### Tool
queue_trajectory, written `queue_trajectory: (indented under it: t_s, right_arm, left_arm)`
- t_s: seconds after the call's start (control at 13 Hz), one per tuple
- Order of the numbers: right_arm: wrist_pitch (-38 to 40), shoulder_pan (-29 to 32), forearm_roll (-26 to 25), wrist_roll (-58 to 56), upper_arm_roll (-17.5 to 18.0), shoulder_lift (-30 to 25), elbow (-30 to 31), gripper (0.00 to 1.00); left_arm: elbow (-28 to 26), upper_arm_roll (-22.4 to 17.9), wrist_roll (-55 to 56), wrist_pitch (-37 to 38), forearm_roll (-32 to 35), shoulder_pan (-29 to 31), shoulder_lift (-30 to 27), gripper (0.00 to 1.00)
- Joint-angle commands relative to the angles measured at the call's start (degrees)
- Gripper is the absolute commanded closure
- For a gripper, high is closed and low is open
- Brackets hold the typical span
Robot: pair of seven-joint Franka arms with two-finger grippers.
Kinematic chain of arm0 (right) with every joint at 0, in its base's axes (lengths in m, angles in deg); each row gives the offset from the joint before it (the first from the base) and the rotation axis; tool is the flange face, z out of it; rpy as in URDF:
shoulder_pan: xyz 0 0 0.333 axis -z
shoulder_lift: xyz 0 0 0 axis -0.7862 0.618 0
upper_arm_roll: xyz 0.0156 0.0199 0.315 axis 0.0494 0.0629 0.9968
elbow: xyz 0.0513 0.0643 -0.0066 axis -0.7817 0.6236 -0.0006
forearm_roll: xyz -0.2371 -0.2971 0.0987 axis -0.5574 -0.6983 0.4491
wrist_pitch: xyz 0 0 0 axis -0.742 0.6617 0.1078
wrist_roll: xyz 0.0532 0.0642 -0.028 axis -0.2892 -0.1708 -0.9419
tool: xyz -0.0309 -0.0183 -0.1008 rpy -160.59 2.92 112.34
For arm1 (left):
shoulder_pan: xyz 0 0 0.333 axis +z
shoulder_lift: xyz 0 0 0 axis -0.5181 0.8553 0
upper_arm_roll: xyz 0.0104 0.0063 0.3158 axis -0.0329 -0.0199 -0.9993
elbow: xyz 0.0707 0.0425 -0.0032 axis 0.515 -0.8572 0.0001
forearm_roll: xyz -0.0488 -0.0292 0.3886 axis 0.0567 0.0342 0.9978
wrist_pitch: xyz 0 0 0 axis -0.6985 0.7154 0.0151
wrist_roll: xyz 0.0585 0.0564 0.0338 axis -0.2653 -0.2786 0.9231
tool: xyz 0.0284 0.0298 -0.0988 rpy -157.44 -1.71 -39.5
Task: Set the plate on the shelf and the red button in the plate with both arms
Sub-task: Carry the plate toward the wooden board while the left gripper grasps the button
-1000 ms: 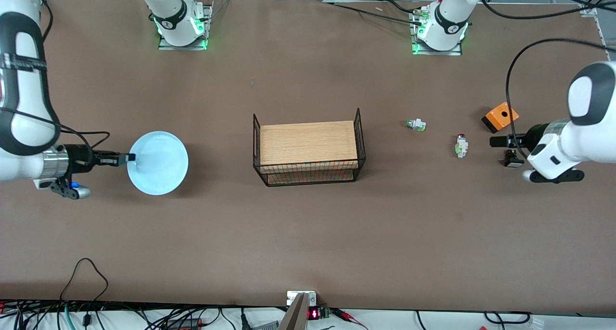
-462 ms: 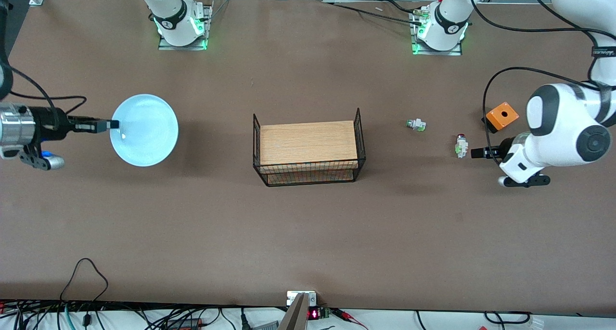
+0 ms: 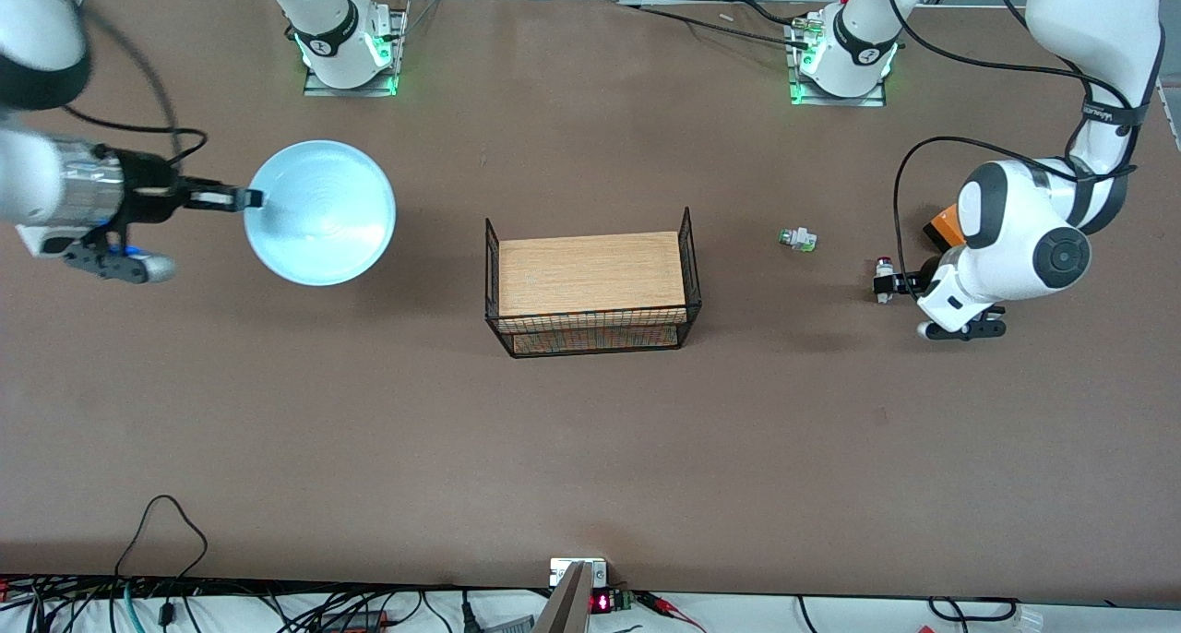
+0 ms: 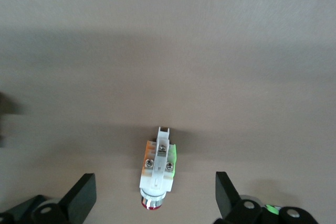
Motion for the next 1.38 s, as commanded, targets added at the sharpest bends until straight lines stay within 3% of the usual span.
queue_trajectory:
  t_s: [0.0,0.54,0.62,0.69,0.77,0.85,1.15,1.31]
  right_arm:
    - [-0.8,-10.0,-5.3,9.8,-0.3,-1.7,0.9,1.00]
    - [-6.8,-24.0,-6.6,30.8,-0.3,-0.6,-0.1,1.00]
    - [-7.8,-25.8,-7.0,33.1,-0.3,0.2,-0.2,1.00]
    - [-8.9,-27.5,-7.7,35.0,-0.3,0.6,-0.2,1.00]
    - [-10.3,-29.2,-8.6,36.6,-0.3,1.6,-0.1,1.00]
    - [-11.6,-30.3,-8.9,38.4,-0.3,2.6,-0.1,1.00]
    - [-17.4,-34.3,-10.0,44.5,-0.3,6.6,-0.1,1.00]
    - [-19.3,-36.0,-11.0,47.1,-0.4,9.1,-0.2,1.00]
  left_arm:
    - [-2.5,0.1,-2.0,-3.4,-0.2,0.0,0.6,0.00]
    - [-3.4,0.1,-3.7,-6.9,-0.3,0.1,4.5,0.00]
    - [-3.9,0.1,-3.7,-7.0,-0.3,0.1,4.5,0.04]
    - [-3.9,0.1,-3.7,-7.0,-0.3,0.1,4.3,0.13]
    - [-4.1,0.1,-3.8,-6.4,-0.3,0.1,3.9,0.48]
    - [-4.2,0.2,-3.9,-6.1,-0.2,0.1,3.5,0.60]
    - [-3.6,0.2,-3.8,-1.9,-0.3,0.1,1.4,0.97]
    - [-3.3,0.2,-3.8,0.5,-0.3,0.1,0.0,1.00]
